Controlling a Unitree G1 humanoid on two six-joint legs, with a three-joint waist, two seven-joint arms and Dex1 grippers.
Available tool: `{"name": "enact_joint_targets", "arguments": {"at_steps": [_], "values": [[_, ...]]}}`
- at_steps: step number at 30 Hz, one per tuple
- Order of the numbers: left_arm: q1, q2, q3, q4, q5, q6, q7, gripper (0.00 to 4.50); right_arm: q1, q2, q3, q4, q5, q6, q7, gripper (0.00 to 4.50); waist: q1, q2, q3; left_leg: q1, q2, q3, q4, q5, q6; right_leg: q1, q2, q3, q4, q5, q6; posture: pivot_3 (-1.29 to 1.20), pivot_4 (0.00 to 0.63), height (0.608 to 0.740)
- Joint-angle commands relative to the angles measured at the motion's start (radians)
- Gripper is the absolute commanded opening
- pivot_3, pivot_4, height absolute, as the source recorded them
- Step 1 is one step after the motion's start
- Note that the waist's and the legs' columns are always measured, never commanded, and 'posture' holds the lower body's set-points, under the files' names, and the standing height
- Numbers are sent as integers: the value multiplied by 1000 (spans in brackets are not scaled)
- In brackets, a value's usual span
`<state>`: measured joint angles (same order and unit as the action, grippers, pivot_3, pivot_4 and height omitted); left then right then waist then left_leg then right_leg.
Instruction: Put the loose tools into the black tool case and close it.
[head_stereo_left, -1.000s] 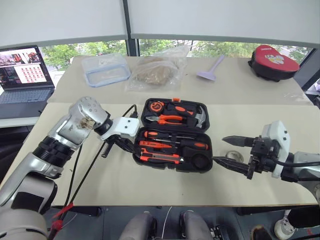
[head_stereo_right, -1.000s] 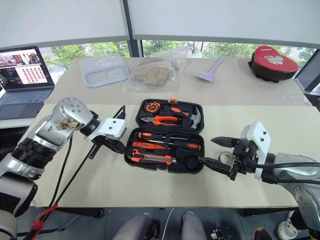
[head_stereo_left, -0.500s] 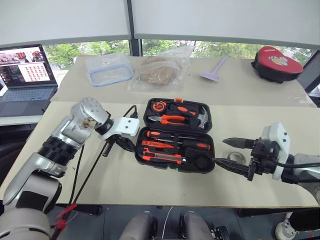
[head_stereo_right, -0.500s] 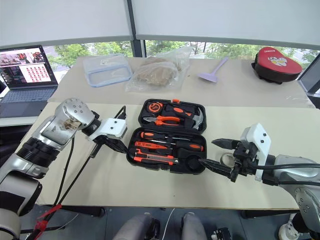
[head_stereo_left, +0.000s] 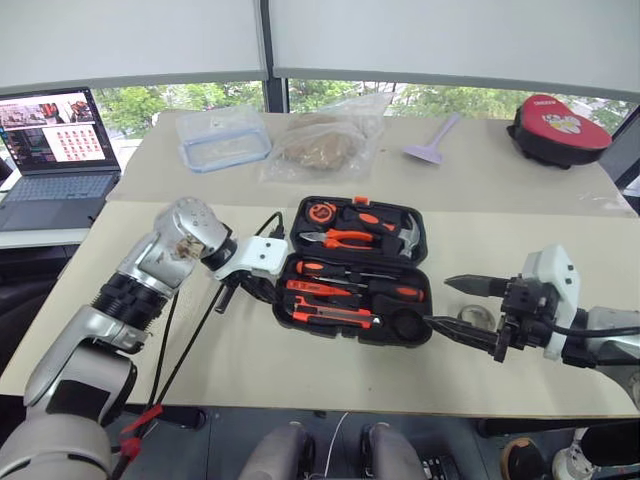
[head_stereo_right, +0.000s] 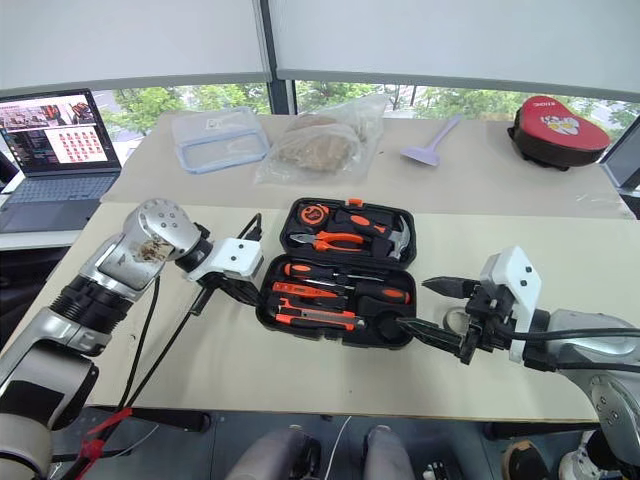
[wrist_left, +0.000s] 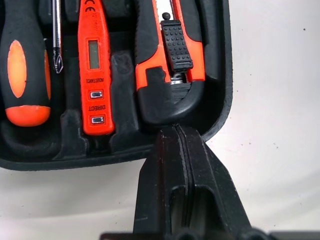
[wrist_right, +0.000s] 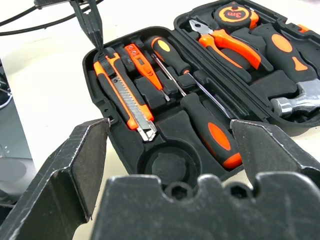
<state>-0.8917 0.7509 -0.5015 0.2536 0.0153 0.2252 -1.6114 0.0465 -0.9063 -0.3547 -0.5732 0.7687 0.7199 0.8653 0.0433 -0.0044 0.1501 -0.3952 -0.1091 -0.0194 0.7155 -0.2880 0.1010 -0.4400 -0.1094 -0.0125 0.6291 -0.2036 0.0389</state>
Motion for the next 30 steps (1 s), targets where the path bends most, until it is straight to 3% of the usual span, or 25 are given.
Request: {"name": "enact_joint_targets", "arguments": {"at_steps": [1, 5, 11, 14, 18, 26, 30], "values": [[-62, 66, -25, -29, -126, 50, -3, 29, -1, -6, -26, -20, 5, -12, 0, 4500, -5, 0, 0, 0, 0, 0, 0, 0, 0, -1, 0, 0, 0, 0, 0, 0, 150, 722], [-92, 36, -32, -62, -187, 113, -3, 29, -13, -2, -10, -15, 1, -15, -4, 4500, -7, 0, 0, -2, 0, 0, 0, 0, 0, -3, 1, 0, 0, 0, 0, 0, 150, 722], [-25, 0, -104, -68, -37, 26, 4, 29, -20, -2, -4, -15, 3, -12, -6, 4500, -7, -1, 0, -2, 0, 0, 0, 0, 0, -1, 1, 0, 0, 0, 0, 0, 150, 722], [-1, -24, -142, -4, 77, -70, 84, 29, -16, -3, -10, -18, 7, -10, -9, 4500, -7, -1, 0, -2, 0, 0, 0, 0, 0, -2, 1, 0, 0, 0, 0, 0, 150, 722], [36, -58, -136, 2, 100, -76, 101, 29, -5, -3, -17, -25, 7, -8, -11, 4500, 0, 2, -1, 1, 0, 0, 0, 0, 0, 2, -1, 0, -1, 0, 0, 0, 150, 722], [55, -96, 81, -62, -69, 35, 119, 29, 81, -30, -120, -27, -12, -9, 14, 4500, 15, 2, -1, 7, 0, 0, 0, -1, 2, 4, 0, 0, -1, 0, 0, 0, 150, 722], [48, -92, 202, -88, -174, 113, 117, 29, 156, -67, -193, 9, -63, -27, 52, 4500, 17, 1, 0, -4, 0, -1, 6, -1, 2, -2, 1, -1, 1, 0, 1, 0, 150, 722]]}}
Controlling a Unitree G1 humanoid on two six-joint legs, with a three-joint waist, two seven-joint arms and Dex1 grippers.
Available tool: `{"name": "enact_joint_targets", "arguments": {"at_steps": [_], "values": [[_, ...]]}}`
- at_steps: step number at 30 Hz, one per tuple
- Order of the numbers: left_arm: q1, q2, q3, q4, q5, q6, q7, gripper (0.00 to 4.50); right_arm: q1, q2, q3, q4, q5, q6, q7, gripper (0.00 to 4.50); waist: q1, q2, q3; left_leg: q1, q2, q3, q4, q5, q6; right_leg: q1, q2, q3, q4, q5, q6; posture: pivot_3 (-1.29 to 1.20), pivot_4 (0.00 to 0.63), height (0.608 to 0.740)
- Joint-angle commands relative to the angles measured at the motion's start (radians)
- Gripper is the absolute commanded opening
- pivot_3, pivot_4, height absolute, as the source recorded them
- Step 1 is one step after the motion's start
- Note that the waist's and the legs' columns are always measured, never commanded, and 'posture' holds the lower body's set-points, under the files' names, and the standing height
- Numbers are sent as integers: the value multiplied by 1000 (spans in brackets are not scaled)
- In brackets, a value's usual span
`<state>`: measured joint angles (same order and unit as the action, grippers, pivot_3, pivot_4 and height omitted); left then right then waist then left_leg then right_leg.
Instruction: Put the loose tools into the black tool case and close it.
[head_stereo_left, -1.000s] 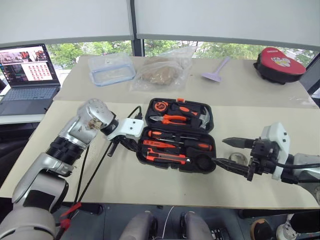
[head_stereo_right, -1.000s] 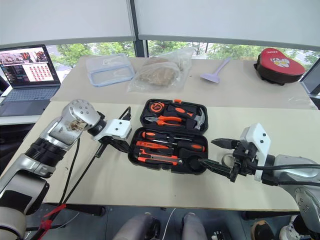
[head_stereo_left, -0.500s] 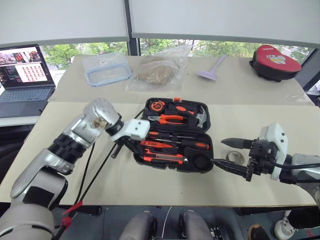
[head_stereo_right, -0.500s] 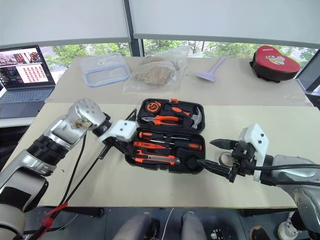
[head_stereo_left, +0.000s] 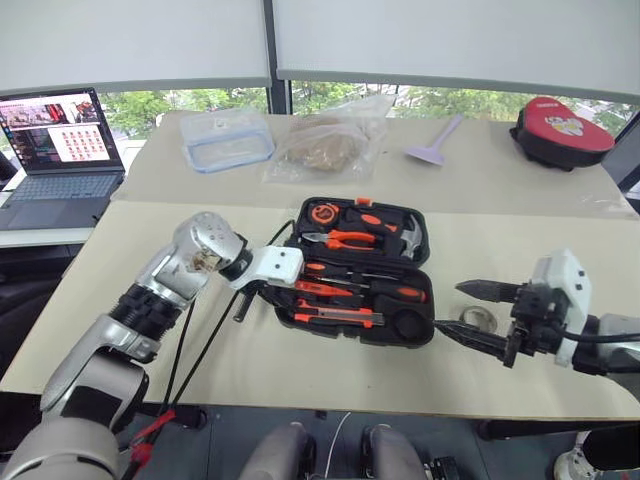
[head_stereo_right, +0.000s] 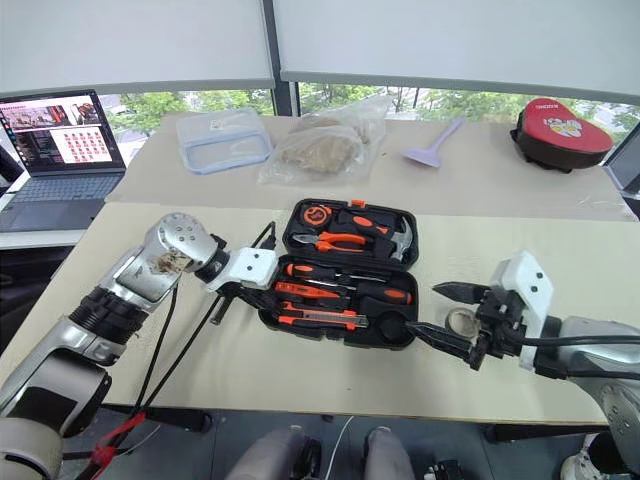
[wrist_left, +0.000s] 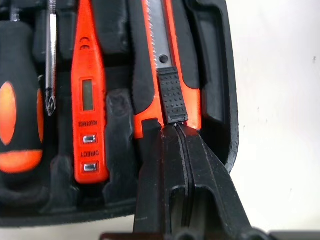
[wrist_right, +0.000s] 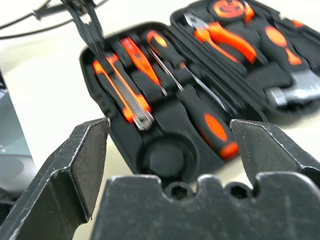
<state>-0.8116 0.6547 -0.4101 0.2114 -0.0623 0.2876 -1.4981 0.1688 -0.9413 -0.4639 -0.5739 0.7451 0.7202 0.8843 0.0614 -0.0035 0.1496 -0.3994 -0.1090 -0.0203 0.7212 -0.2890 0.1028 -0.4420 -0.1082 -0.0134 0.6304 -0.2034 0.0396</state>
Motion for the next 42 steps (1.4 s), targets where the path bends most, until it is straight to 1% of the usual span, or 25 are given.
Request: {"name": "enact_joint_targets", "arguments": {"at_steps": [1, 3, 4, 6, 10, 11, 12, 13, 14, 19, 22, 23, 27, 28, 29, 30, 33, 36, 39, 42], "values": [[-40, 23, 140, -66, -149, 131, -26, 270, 55, -48, -105, 41, -61, -28, 49, 4500, -4, 0, 0, -1, 0, 0, 1, 0, 0, 0, 0, 0, 0, 0, 0, 0, 150, 722], [-47, 57, 179, -114, -238, 262, -76, 728, 74, -72, -134, 108, -88, -27, 75, 4500, -10, -1, 1, 0, 0, 0, 1, 0, 0, 0, 0, 0, 0, 0, 0, 0, 150, 722], [-43, 69, 194, -141, -272, 303, -87, 1124, 75, -79, -138, 138, -98, -29, 83, 4500, -16, -1, 1, -1, 0, 0, 1, 0, 0, 0, 0, 0, 0, 0, 0, 0, 150, 722], [-25, 76, 211, -194, -314, 324, -89, 1891, 65, -95, -119, 199, -130, -48, 94, 4500, -22, -1, 1, 0, 0, 0, 0, 0, 0, 1, 0, 0, -1, 0, 0, 0, 150, 722], [2, 63, 237, -272, -388, 382, -63, 3293, 13, -115, -25, 280, -186, -79, 112, 4500, -26, -1, 1, 2, 0, 0, -2, 0, -1, 1, 0, 1, -1, 0, 0, 0, 150, 722], [5, 58, 236, -284, -394, 388, -51, 3549, -6, -114, 1, 291, -195, -85, 115, 4500, -27, -1, 1, 2, 1, 0, -2, 0, -1, 2, 0, 1, -1, 0, 0, 0, 150, 722], [15, 56, 232, -303, -397, 383, -44, 3901, -36, -107, 49, 296, -209, -93, 114, 4500, -29, -1, 1, 2, 1, 0, -2, 1, -2, 1, 0, 1, -1, 0, 0, 0, 150, 722], [23, 55, 228, -319, -401, 380, -38, 4357, -63, -101, 88, 301, -222, -100, 112, 4500, -32, -1, 1, 2, 1, 0, -2, 1, -2, 1, 0, 1, -1, 0, 0, 0, 150, 722], [31, 54, 222, -336, -401, 373, -31, 4436, -91, -93, 131, 309, -239, -105, 105, 4500, -35, -1, 1, 2, 1, 0, -2, 1, -2, 1, 0, 1, -1, 0, 0, 0, 150, 722], [40, 42, 219, -390, -414, 384, 20, 4436, -183, -59, 284, 372, -339, -136, 67, 4500, -38, -1, 1, 2, 0, 0, -4, 1, -3, 1, -1, 0, -2, 0, 0, 0, 150, 722], [37, 46, 219, -408, -431, 399, 35, 4500, -206, -41, 340, 409, -388, -159, 57, 3631, -37, 0, 1, 2, 0, 0, -4, 1, -3, 1, -1, 0, -2, 0, 0, 0, 150, 722], [38, 48, 218, -412, -434, 398, 38, 4500, -209, -36, 350, 416, -396, -164, 57, 3430, -37, 0, 1, 2, 0, 0, -4, 1, -3, 1, -1, 1, -2, 0, 0, 0, 150, 722], [33, 50, 210, -411, -417, 378, 57, 4500, -213, -2, 407, 444, -450, -217, 44, 2095, -39, -1, 1, 3, 0, 0, -5, 1, -3, 1, 0, 0, -2, 0, 0, 0, 150, 722], [32, 50, 208, -407, -413, 372, 59, 4500, -213, 5, 406, 446, -453, -222, 40, 1773, -38, -1, 1, 3, 0, 0, -5, 1, -3, 2, 0, 0, -2, 0, 0, 0, 150, 722], [32, 52, 206, -403, -409, 367, 60, 4500, -212, 11, 401, 444, -453, -221, 37, 1306, -37, -1, 1, 3, 0, 0, -5, 1, -3, 2, 0, 0, -2, 0, 0, 0, 150, 722], [33, 54, 204, -400, -408, 364, 59, 4500, -210, 15, 393, 439, -449, -223, 36, 1105, -38, -1, 1, 3, 0, 0, -5, 1, -3, 2, 0, 0, -2, 0, 0, 0, 150, 722], [34, 58, 198, -396, -404, 351, 59, 4500, -187, 6, 357, 413, -435, -220, 44, 77, -38, -1, 1, 4, 0, 0, -5, 1, -3, 2, 0, 0, -2, 0, 0, 0, 150, 722], [31, 56, 193, -390, -402, 342, 60, 4500, -164, -8, 304, 370, -397, -197, 60, 29, -34, 0, 1, 4, 0, 0, -6, 2, -4, 2, 0, 0, -2, 0, 0, 0, 150, 722], [27, 52, 187, -383, -398, 336, 62, 4500, -160, -22, 237, 303, -328, -164, 95, 29, -36, 0, 1, 4, 0, 0, -6, 2, -3, 2, 0, 0, -2, 0, 0, 0, 150, 722], [31, 55, 168, -378, -383, 312, 47, 4500, -191, -32, 186, 190, -190, -83, 145, 29, -39, 0, 1, 4, 0, 0, -6, 2, -4, 2, 0, 1, -2, 0, 0, 0, 150, 722]]}}
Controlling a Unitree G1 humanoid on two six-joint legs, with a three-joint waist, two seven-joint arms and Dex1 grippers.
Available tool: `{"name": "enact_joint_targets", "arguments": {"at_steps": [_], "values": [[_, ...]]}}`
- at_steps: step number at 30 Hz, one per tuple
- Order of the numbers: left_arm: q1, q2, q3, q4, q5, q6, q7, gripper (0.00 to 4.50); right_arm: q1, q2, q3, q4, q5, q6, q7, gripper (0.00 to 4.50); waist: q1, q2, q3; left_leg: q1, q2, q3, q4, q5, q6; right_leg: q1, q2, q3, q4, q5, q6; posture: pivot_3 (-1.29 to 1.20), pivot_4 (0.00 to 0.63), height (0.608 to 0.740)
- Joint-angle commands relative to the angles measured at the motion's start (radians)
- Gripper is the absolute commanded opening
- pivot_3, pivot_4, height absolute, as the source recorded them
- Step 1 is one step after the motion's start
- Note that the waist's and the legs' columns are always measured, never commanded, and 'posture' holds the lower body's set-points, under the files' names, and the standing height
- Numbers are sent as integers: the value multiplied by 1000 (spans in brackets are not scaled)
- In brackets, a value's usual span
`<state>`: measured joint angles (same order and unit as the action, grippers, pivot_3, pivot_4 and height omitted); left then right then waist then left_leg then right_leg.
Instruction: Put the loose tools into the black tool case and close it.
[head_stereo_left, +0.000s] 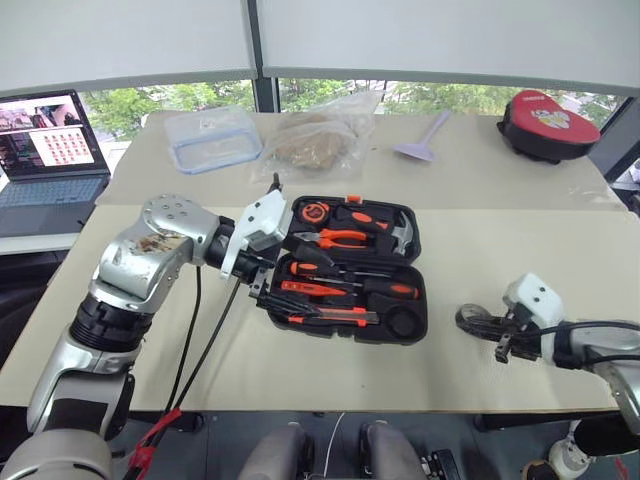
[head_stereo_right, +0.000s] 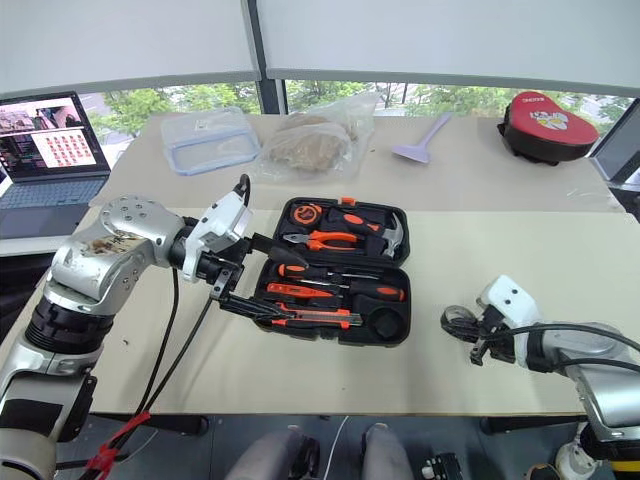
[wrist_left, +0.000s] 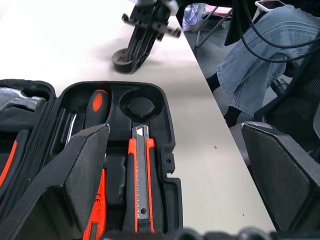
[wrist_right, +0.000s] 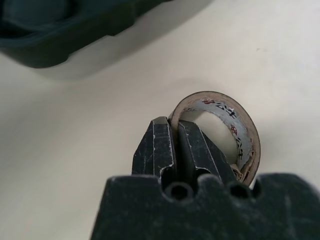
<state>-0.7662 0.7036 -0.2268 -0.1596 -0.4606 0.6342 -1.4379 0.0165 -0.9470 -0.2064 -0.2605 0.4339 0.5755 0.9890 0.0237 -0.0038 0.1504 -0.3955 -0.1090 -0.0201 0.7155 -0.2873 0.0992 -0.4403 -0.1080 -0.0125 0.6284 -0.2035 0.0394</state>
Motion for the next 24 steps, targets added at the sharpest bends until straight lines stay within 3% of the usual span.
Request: {"name": "enact_joint_targets", "arguments": {"at_steps": [1, 10, 16, 24], "values": [[-12, 6, -25, -3, 23, -48, -20, 4500, -57, -27, -53, -166, 139, 78, 42, 29, -4, 0, 0, 0, 0, 0, 0, 0, 0, 0, 0, 0, 0, 0, 0, 0, 150, 722], [-20, -6, -54, 18, 54, -89, -24, 4500, -212, 73, 220, -249, 60, 129, -70, 29, -5, -1, 0, 0, 0, 0, -1, 0, 0, -1, -1, 0, 0, 0, 0, 0, 150, 722], [-16, 3, -48, 14, 60, -88, -25, 4500, -220, 65, 319, -208, -29, 106, -78, 29, -4, -1, 0, 0, 0, 0, -1, 0, 0, -1, 0, -1, 0, 0, 0, 0, 150, 722], [-15, 4, -45, 25, 67, -94, -17, 4500, -186, 36, 316, -244, -13, 107, -32, 2805, -4, -1, 0, 0, 0, -1, -1, 0, 0, -1, 0, -1, 0, 0, 0, 0, 150, 722]]}}
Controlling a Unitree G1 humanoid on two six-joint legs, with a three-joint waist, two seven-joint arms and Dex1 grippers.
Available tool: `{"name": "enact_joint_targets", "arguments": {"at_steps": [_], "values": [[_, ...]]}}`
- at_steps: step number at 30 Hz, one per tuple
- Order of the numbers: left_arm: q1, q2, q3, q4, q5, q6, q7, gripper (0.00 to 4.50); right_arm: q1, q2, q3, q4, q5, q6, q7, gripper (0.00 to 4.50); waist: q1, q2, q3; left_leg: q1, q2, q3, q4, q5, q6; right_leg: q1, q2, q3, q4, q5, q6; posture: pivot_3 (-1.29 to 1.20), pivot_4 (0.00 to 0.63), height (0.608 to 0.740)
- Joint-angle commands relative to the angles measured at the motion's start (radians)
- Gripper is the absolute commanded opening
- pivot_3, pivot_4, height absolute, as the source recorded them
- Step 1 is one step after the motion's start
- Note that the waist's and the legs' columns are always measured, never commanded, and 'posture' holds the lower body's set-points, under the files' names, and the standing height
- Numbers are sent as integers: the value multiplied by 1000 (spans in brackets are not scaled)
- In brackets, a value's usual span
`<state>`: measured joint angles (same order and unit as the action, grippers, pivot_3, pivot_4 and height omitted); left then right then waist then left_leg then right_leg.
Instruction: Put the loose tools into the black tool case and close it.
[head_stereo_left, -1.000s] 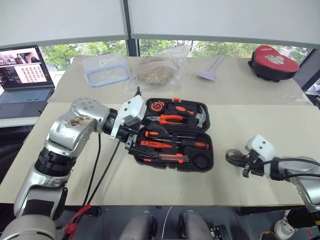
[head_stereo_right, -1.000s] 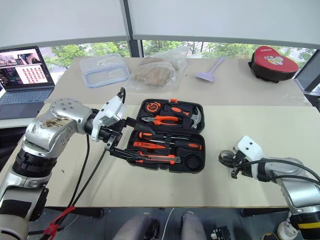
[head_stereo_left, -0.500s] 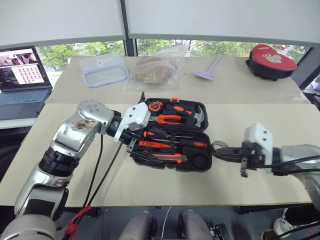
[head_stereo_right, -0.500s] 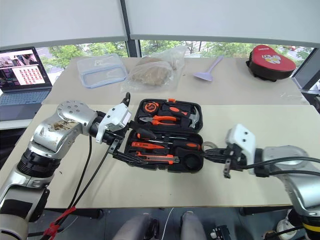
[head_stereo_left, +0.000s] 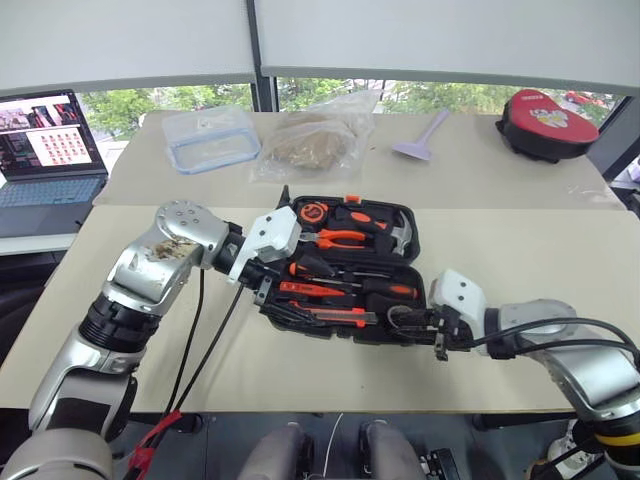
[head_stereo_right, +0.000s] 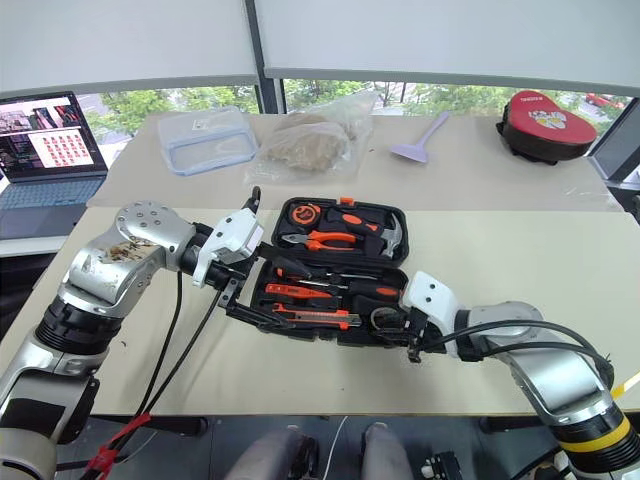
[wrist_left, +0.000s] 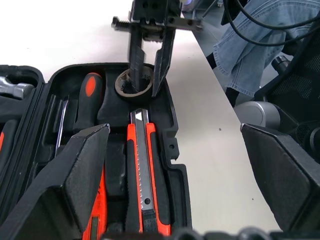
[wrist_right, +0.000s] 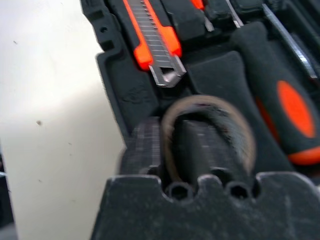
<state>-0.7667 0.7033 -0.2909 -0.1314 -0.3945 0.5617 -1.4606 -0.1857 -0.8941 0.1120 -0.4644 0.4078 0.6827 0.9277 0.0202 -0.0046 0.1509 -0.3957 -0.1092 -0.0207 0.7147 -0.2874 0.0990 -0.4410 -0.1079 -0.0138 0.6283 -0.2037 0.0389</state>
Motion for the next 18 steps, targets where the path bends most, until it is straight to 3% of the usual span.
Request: {"name": "enact_joint_targets", "arguments": {"at_steps": [1, 5, 11, 14, 18], "values": [[-16, 2, 19, 0, 3, -21, 10, 4500, 20, -21, -15, -50, 22, 3, 32, 3071, 0, 0, 0, 0, 0, 0, 0, 0, 0, 0, 0, 0, 0, 0, 0, 0, 150, 722], [-14, 0, 21, 13, 12, -16, 30, 4500, 25, -34, -104, -84, 94, 37, 49, 4384, -1, 0, 0, 0, 0, 0, 0, 0, 0, 0, 0, 0, 0, 0, 0, 0, 150, 722], [25, 20, 62, 112, 83, -56, 143, 4500, -2, -65, -337, 18, 190, 108, 20, 4384, -1, 0, 0, 0, 0, 0, 0, 0, 0, 0, 0, 0, 0, 0, 0, 0, 150, 722], [82, 45, 112, 226, 145, -83, 254, 3768, -11, -69, -382, 165, 123, 54, -22, 3660, -2, 0, 0, 1, 0, 0, 0, 0, 0, 0, 0, 1, 0, 0, 0, 0, 150, 722], [113, 38, 109, 287, 188, -104, 307, 2203, -34, -54, -311, 279, 31, -58, -22, 2271, -5, 0, 0, 1, 0, 1, -2, 0, 0, -1, 0, 1, 1, 0, 0, 0, 150, 722]]}}
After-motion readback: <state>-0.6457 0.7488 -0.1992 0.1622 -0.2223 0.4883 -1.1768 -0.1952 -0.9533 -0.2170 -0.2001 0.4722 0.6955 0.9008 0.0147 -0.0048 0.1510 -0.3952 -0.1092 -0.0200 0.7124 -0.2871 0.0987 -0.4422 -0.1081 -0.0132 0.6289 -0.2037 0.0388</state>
